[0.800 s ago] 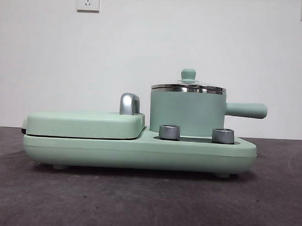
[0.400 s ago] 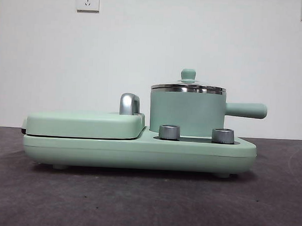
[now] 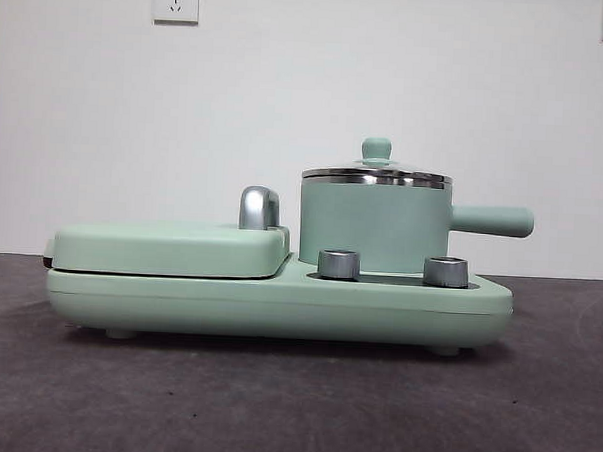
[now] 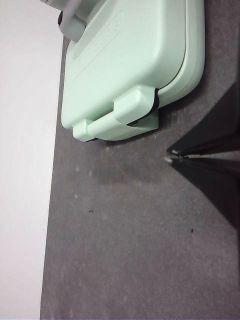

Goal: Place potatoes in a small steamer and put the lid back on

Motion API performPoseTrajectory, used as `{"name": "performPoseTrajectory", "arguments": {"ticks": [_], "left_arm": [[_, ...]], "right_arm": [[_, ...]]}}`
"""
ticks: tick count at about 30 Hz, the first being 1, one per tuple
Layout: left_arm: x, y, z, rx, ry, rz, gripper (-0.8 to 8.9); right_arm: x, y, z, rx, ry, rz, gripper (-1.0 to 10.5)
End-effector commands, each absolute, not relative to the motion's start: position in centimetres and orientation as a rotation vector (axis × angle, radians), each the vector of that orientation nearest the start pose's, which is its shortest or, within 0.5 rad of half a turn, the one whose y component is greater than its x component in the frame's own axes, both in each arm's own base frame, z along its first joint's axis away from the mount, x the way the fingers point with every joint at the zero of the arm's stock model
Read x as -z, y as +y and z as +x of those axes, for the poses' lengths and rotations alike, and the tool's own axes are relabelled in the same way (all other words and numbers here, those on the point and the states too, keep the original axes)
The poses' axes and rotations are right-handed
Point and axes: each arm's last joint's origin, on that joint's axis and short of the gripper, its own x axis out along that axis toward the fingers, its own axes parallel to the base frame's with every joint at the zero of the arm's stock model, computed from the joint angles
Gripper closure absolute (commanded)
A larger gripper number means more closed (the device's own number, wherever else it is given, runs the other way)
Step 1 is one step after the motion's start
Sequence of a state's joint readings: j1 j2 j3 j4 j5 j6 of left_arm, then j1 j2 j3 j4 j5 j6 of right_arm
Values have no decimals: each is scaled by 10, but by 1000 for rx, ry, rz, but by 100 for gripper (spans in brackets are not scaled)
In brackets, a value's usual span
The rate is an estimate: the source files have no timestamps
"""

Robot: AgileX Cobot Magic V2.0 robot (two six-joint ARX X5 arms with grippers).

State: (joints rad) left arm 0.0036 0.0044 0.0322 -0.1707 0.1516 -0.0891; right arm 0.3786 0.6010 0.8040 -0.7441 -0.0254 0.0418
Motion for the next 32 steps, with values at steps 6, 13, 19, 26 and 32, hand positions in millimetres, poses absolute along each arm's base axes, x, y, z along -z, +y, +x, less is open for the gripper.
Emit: {"name": "performPoseTrajectory", "arguments": {"ticks": [6,13,19,26,32], "left_arm": [[-152,-4,96,141,156,-91,807],[-152,-4,96,141,156,-91,807],[-152,-4,96,141,156,-91,807],[-153,-4,96,141,154,-91,807],[-153,-4,96,141,155,-91,807]], "right_arm": [[-299,31,101,-305,395,-105,931],[-218,14,96,-148,283,-53,931],[-169,7,91,-80,237,-46,931],[-153,7,94,-83,194,-39,931],[-151,8,95,-100,183,-33,931]]}}
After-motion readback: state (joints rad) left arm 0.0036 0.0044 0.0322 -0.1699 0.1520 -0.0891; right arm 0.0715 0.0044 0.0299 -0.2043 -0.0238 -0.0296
